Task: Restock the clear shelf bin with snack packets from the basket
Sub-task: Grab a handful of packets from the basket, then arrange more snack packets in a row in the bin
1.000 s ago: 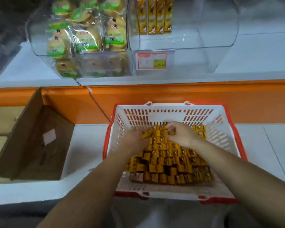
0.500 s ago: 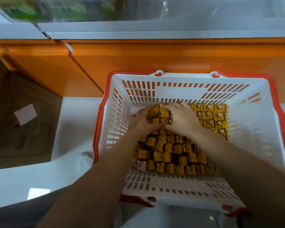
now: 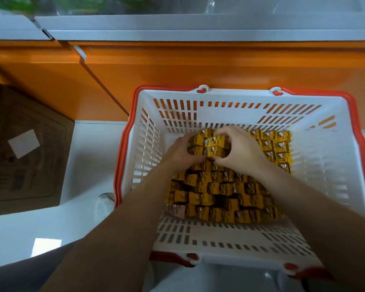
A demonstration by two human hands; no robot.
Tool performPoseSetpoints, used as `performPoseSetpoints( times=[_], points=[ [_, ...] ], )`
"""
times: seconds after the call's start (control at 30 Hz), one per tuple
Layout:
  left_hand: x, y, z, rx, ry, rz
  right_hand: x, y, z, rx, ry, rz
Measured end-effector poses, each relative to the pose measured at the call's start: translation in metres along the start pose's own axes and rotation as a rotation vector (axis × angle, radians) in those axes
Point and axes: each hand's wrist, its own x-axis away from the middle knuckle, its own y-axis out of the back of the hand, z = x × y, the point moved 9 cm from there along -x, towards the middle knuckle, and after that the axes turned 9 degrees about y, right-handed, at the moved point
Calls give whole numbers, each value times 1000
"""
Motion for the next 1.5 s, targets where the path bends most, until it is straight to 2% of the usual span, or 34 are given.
performPoseSetpoints(
  times=[0.13,0.27,0.37,0.53,0.63,0.7,0.77,0.9,1.07,1.2,1.3,1.5],
  points=[
    [-2,-3,2,29,20,76,-4,-7,-2,-40,-9,64],
    [0,5,-3,36,-25,-44,-6,-7,-2,-57,-6,77],
    [3,16,-9,57,-63,-145,-4,7,2,-141,-19,-9],
    [25,32,-35,270,-94,-111,7,33,1,-620,-158,-192],
    [51,25,-49,463,-62,-57,16,34,2,-1041,-327,-311],
    [68,18,-56,586,-50,-50,24,30,12,-1309,-436,-338],
    [85,17,-64,622,-24,-99,35,30,25,-1420,-524,-344],
    [120,28,-92,634,-2,-190,55,54,55,-1392,-622,-365],
    [170,60,-142,672,-85,-220,64,122,108,-1360,-477,-392],
    [220,98,-184,632,-176,-269,78,188,135,-1158,-403,-436],
    [261,118,-218,585,-298,-228,90,236,156,-1055,-291,-466],
    [305,151,-252,420,-408,-205,115,285,190,-1210,-141,-296]
  ],
)
